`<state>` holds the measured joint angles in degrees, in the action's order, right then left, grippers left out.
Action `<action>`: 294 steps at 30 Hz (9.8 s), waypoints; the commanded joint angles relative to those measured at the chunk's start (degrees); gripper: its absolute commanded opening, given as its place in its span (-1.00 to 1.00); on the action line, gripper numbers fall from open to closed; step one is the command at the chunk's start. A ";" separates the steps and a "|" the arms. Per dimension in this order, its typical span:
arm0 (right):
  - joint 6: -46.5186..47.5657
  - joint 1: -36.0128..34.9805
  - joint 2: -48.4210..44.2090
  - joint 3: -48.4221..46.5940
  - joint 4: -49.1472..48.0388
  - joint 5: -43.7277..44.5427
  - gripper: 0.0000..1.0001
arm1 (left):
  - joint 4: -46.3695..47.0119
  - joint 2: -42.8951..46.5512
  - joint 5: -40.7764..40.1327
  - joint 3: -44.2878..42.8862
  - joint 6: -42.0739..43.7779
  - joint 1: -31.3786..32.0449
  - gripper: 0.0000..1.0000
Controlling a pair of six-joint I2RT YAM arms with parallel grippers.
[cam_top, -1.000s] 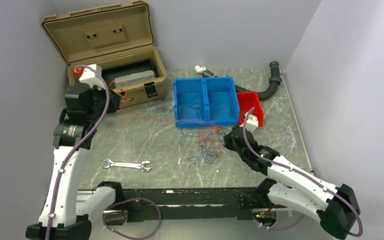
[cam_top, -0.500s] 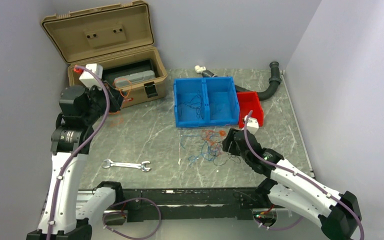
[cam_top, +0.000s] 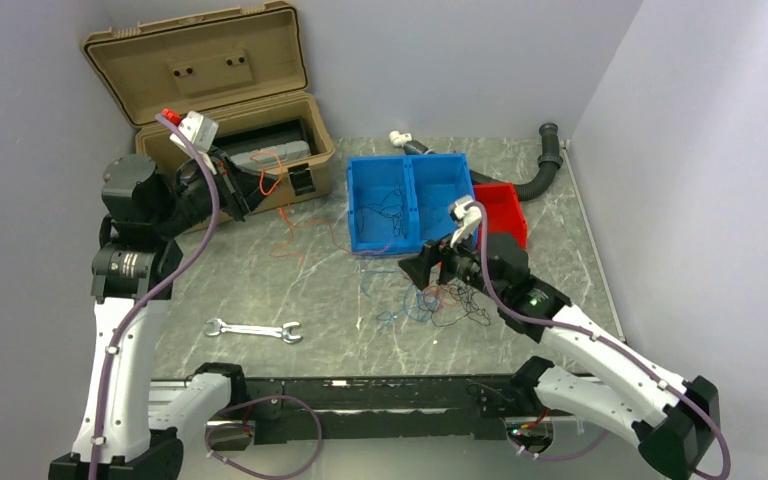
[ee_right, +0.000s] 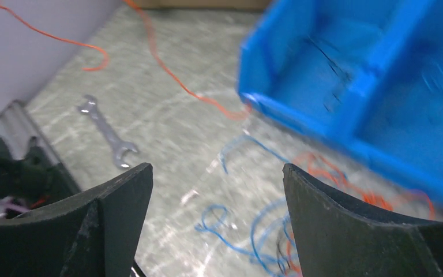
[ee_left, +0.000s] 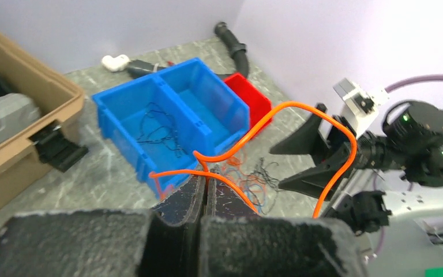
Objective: Untangle the cables
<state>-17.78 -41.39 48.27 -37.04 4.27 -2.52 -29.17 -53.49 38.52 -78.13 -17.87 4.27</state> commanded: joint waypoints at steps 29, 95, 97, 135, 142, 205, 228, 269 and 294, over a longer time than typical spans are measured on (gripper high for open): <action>8.14 -8.10 39.67 -33.64 -30.44 -30.66 -0.21 | 9.72 -4.12 11.63 1.93 -4.34 10.21 -1.00; -0.14 42.77 24.56 -0.77 -39.93 -2.01 -1.00 | 5.93 -7.67 6.51 15.77 -1.13 4.56 0.97; -2.05 42.67 22.09 3.02 -40.23 -1.17 -1.00 | 6.55 -8.00 6.85 16.03 -1.36 4.60 0.96; -12.24 43.22 56.90 -26.72 -2.31 5.10 -1.00 | 3.08 -7.01 5.13 15.31 1.42 5.04 0.93; -14.07 43.16 56.67 -20.95 -3.83 3.10 -1.00 | 3.51 -8.04 5.76 14.60 1.26 5.13 0.93; -10.53 42.98 47.97 -34.87 2.73 -7.51 -1.00 | 0.88 -10.66 2.55 12.36 3.63 6.32 0.93; -6.90 42.23 49.60 -28.59 3.52 1.59 0.05 | -0.05 -10.20 -4.96 15.16 3.82 10.22 0.94; -23.44 41.16 50.90 -40.48 7.33 4.98 0.17 | 17.09 -25.33 -17.80 22.28 -1.28 38.65 0.93; -26.51 41.08 63.68 -50.58 6.13 3.91 -1.00 | 14.43 -25.52 -19.19 21.42 -0.26 39.10 0.93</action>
<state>-44.40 -0.40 114.74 -85.95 11.09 0.99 -14.87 -80.36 19.64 -54.46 -18.92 43.00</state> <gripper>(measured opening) 0.028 0.967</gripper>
